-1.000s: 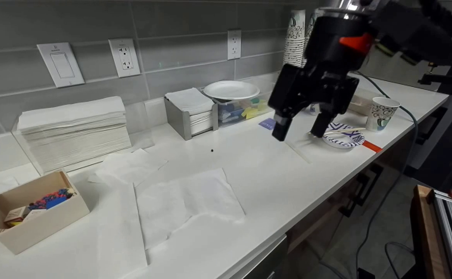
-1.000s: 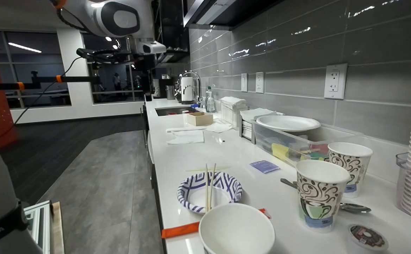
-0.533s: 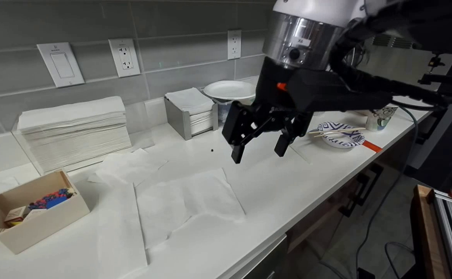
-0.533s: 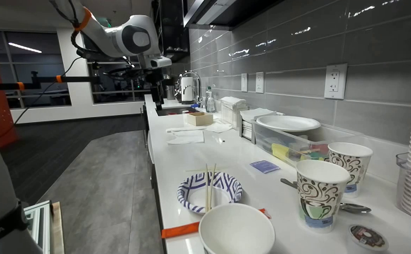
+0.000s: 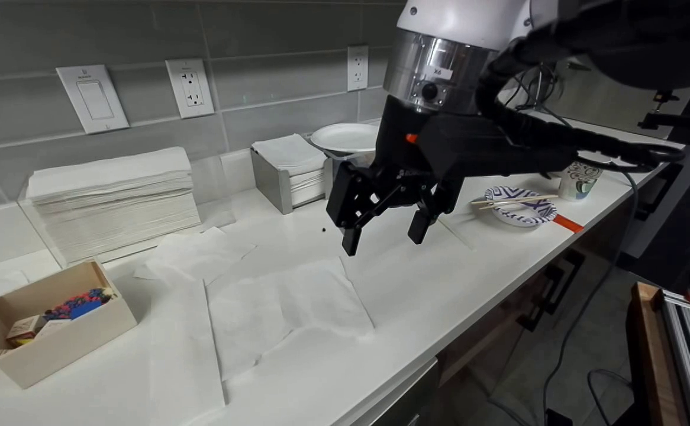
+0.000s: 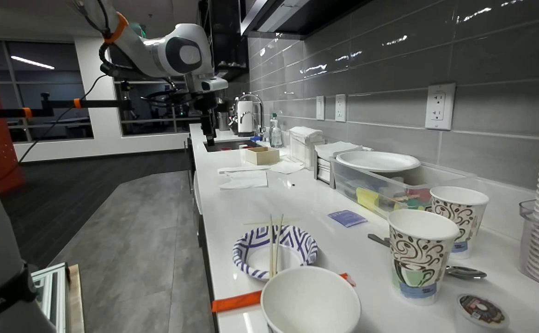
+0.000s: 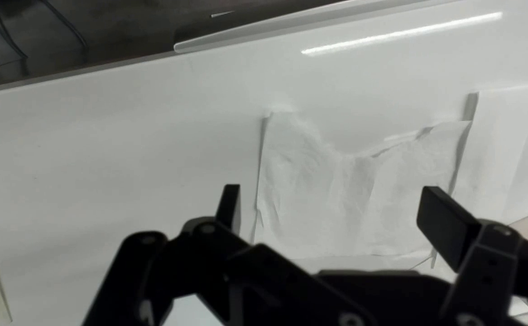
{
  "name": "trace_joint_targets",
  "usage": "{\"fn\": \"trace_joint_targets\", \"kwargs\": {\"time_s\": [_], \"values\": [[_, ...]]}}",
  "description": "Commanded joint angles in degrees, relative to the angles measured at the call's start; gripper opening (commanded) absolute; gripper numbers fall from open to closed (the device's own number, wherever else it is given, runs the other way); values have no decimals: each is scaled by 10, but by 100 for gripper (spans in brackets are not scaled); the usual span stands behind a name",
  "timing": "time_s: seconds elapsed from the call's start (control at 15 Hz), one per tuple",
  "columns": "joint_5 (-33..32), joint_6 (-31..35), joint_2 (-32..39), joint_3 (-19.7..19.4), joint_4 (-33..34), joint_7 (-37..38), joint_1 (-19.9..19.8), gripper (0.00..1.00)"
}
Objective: Wipe the counter top using the paper towel
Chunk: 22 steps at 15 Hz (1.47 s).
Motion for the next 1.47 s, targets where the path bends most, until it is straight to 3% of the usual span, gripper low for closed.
{"fn": "trace_joint_targets", "kwargs": {"time_s": [0.0,0.53,1.13,1.2,1.4], "values": [[-20,9,16,-27,11,20,29,100],[-115,14,189,-73,151,-1,75,100],[-123,6,367,-161,333,-2,154,100],[-119,6,381,-167,345,-5,159,97],[-116,5,413,-185,372,-9,170,71]]}}
